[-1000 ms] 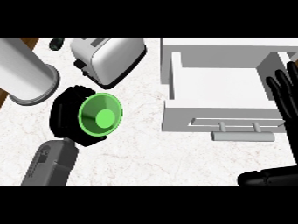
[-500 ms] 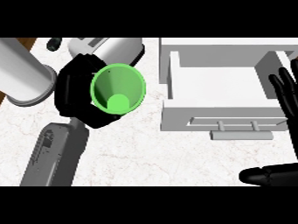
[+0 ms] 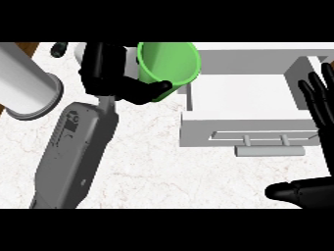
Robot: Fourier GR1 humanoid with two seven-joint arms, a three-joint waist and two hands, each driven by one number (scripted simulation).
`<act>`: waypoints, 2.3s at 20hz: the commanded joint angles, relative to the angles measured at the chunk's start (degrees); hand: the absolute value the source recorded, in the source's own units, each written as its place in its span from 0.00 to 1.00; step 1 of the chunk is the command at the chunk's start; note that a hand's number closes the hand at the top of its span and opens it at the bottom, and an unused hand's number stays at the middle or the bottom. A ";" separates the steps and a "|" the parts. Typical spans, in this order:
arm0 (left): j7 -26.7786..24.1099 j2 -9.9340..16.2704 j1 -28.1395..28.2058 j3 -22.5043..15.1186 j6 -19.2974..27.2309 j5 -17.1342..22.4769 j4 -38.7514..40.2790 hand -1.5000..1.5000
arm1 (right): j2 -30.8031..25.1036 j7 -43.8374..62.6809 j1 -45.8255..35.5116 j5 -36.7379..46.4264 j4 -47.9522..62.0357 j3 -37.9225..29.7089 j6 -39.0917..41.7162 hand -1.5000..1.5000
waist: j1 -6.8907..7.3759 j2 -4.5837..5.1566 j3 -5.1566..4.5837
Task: Pick up the cup, place it into the drawer and close the drawer
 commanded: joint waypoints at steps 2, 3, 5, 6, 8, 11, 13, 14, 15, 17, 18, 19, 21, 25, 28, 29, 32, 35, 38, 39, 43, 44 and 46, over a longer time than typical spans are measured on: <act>3.49 -0.27 -8.72 -1.94 4.69 -0.50 4.58 1.00 | 1.11 -4.11 3.70 1.28 0.06 1.65 1.53 0.00 | -0.25 -0.02 0.02; 1.64 -0.27 -8.77 -0.18 3.53 -1.00 6.87 1.00 | -0.85 -2.36 2.22 -2.95 1.82 -1.76 2.92 0.00 | -0.14 0.03 0.01; 4.89 -0.13 -9.33 -0.25 2.99 -1.79 6.67 1.00 | 1.84 -0.83 -0.18 3.61 -0.15 2.44 -2.07 0.00 | 0.12 -0.03 -0.01; 2.76 -0.27 -12.95 -1.75 5.49 -0.28 12.18 1.00 | 0.12 1.44 1.67 0.22 -2.12 0.44 -0.28 0.00 | -0.54 0.04 0.00; 2.47 -0.28 -12.78 -6.04 8.18 1.58 12.72 1.00 | 1.83 -2.97 4.04 2.45 -1.81 2.65 0.24 0.00 | -0.62 0.03 0.01; 2.20 -0.28 -19.30 -4.22 8.67 2.02 20.39 1.00 | -0.79 0.78 -1.10 -0.34 -0.41 -0.54 0.22 0.00 | -0.69 0.16 0.00; 1.35 -0.28 -22.27 -1.88 8.54 2.33 24.55 1.00 | -0.91 1.11 -1.29 -0.96 -0.19 -1.02 0.24 0.00 | -0.79 0.23 0.00; -1.72 -0.28 -18.95 -4.96 8.87 3.99 23.82 1.00 | -0.40 -3.18 1.13 0.20 2.79 -0.48 1.79 0.00 | -0.58 0.17 0.01; -0.01 -0.28 -22.09 -7.12 11.07 5.34 25.85 1.00 | 1.44 -3.44 0.43 2.46 2.79 1.98 0.20 0.00 | -0.87 0.22 0.01; -2.93 -0.28 -22.50 -7.80 12.22 6.59 29.49 1.00 | 1.61 2.35 -0.82 2.38 -2.19 3.25 -1.84 0.00 | -1.22 0.24 -0.01; -4.06 -0.28 -23.47 -10.33 13.73 8.59 31.14 1.00 | -0.75 -1.23 2.02 -1.53 0.06 -0.72 2.13 0.00 | -1.84 0.33 0.03; -4.38 -0.28 -24.06 -11.63 13.61 9.24 32.00 1.00 | -1.09 0.08 -1.02 -1.61 0.89 -1.45 1.10 0.00 | -1.56 0.32 0.02; -6.48 -0.28 -25.20 -14.65 16.54 12.76 35.24 1.00 | 0.63 -2.86 1.46 0.58 0.55 1.36 1.52 0.00 | -2.38 0.43 0.04; -8.81 -0.28 -28.22 -13.24 13.03 15.03 42.09 1.00 | -1.39 -0.62 -0.79 -1.42 0.76 -1.03 1.90 0.00 | -2.22 0.53 0.02; -8.36 -0.28 -29.02 -17.54 13.63 17.73 43.31 1.00 | -0.38 -3.99 -1.43 -0.76 4.01 -1.29 1.70 0.00 | -2.30 0.55 0.04; -11.10 -0.28 -30.30 -14.98 11.72 16.20 49.03 1.00 | 0.67 -1.12 -0.72 0.25 0.23 1.10 0.40 0.00 | -3.34 0.95 0.03; -9.64 -0.28 -30.49 -21.50 14.15 19.67 48.18 1.00 | -0.45 2.23 -5.36 -0.95 1.68 0.41 -0.30 0.00 | -3.94 1.00 0.04; -7.76 -0.28 -34.49 -22.79 14.06 20.07 50.92 1.00 | -0.15 -2.02 -3.24 -0.43 3.89 0.32 1.36 0.00 | -4.35 1.24 0.09; -7.29 -0.28 -34.64 -26.16 15.58 21.29 51.69 1.00 | 0.92 -2.74 -1.56 -0.61 2.45 1.87 1.87 0.00 | -5.25 1.28 0.10; -7.46 -0.28 -32.63 -29.01 18.18 21.56 50.36 1.00 | 0.37 -2.05 -0.85 -0.90 1.69 1.62 2.19 0.00 | -5.73 1.17 0.11; -5.37 -0.28 -34.26 -32.15 18.74 21.48 52.04 0.00 | 0.18 -3.00 -1.89 -1.97 2.36 1.42 3.11 0.00 | -6.04 1.38 0.14; -3.90 -0.28 -35.48 -32.97 18.39 21.50 52.37 0.00 | 0.25 -2.60 -4.67 -0.57 4.76 1.39 1.89 0.00 | -5.76 1.52 0.13; -5.52 -0.28 -33.67 -33.23 18.50 22.31 53.35 0.00 | 1.29 -2.42 -3.80 0.20 3.02 2.71 1.16 0.00 | -5.50 1.46 0.09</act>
